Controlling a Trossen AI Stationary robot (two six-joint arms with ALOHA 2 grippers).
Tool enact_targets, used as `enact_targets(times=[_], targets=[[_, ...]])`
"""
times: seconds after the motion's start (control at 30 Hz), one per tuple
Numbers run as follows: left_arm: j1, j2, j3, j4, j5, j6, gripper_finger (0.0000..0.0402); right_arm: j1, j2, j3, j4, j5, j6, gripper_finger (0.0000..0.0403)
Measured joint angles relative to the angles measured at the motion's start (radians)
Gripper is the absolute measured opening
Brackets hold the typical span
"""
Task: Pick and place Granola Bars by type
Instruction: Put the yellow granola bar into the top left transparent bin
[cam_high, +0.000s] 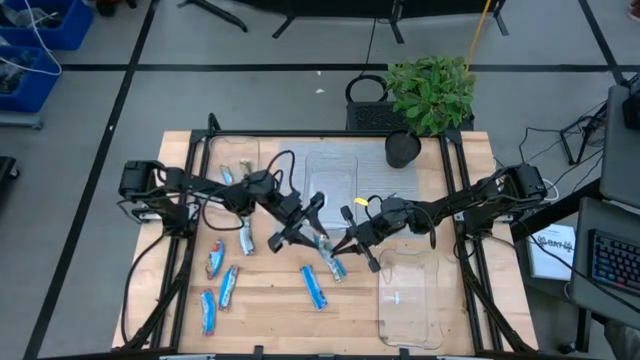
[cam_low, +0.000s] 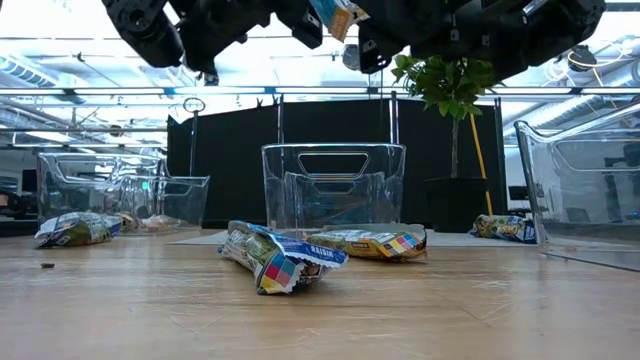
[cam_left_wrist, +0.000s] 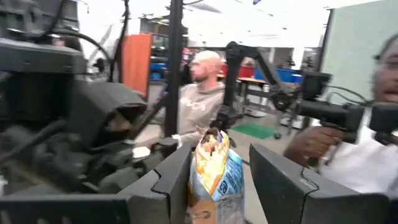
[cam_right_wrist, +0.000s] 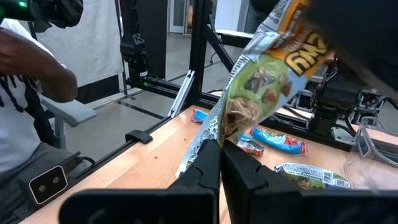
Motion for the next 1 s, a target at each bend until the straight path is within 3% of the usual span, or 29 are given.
enact_targets(times=[0.6, 0.73, 0.9, 1.0], targets=[[0.0, -0.008, -0.001, -0.003, 0.02, 0.003, 0.0162, 0.0, 0.0, 0.0, 0.002, 0.0, 0.0, 0.0], [0.007, -0.008, -0.001, -0.021, 0.041, 0.026, 0.0128, 0.0, 0.0, 0.001, 0.001, -0.001, 0.0, 0.0], [0.019, -0.008, -0.001, -0.039, 0.078, 0.041, 0.005, 0.0, 0.0, 0.0, 0.0, 0.0, -0.001, 0.0], [0.026, -0.008, -0.001, -0.041, 0.092, 0.048, 0.0041, 0.0, 0.0, 0.001, 0.002, 0.001, -0.001, 0.0]])
